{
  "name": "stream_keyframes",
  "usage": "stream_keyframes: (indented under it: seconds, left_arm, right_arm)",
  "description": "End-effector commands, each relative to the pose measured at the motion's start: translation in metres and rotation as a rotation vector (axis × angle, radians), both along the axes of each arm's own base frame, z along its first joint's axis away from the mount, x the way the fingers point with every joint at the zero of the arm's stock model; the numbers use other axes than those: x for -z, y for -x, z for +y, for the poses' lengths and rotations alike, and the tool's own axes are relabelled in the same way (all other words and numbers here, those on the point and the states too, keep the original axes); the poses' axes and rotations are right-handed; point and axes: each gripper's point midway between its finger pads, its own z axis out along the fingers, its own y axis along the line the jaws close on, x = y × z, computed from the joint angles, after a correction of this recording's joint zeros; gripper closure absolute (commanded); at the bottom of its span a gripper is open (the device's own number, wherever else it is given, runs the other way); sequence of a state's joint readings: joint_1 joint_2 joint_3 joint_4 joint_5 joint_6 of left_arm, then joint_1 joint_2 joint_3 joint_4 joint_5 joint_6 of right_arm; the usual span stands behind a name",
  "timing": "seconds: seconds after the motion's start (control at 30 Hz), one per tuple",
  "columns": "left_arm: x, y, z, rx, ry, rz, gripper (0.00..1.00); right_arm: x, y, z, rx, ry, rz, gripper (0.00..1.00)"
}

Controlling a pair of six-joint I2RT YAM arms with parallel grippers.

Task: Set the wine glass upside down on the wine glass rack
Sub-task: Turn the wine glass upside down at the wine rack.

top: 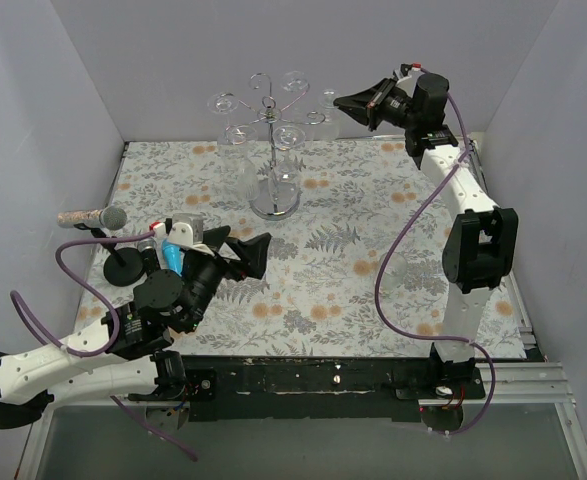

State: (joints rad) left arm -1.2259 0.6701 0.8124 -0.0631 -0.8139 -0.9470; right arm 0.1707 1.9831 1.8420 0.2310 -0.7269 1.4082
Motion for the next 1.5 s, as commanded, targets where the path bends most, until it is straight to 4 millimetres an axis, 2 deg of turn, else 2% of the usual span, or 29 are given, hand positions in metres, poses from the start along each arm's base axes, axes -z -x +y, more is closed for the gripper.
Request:
stream_keyframes:
  seconds: [0.0, 0.63, 1.47]
  left_arm:
    - [-0.008, -0.002, 0.006, -0.027, 0.017, -0.005, 0.02]
    - [-0.006, -0.002, 0.002, -0.018, 0.035, 0.011, 0.02]
    - [-0.003, -0.003, -0.002, -0.016, 0.029, 0.021, 0.02]
  right_arm:
    - [-0.04, 0.008, 0.003, 0.012, -0.026, -0.078, 0.99]
    - [-0.04, 0.019, 0.023, -0.047, -0.059, -0.058, 0.99]
    - [-0.039, 0.021, 0.049, -0.088, -0.079, -0.053, 0.99]
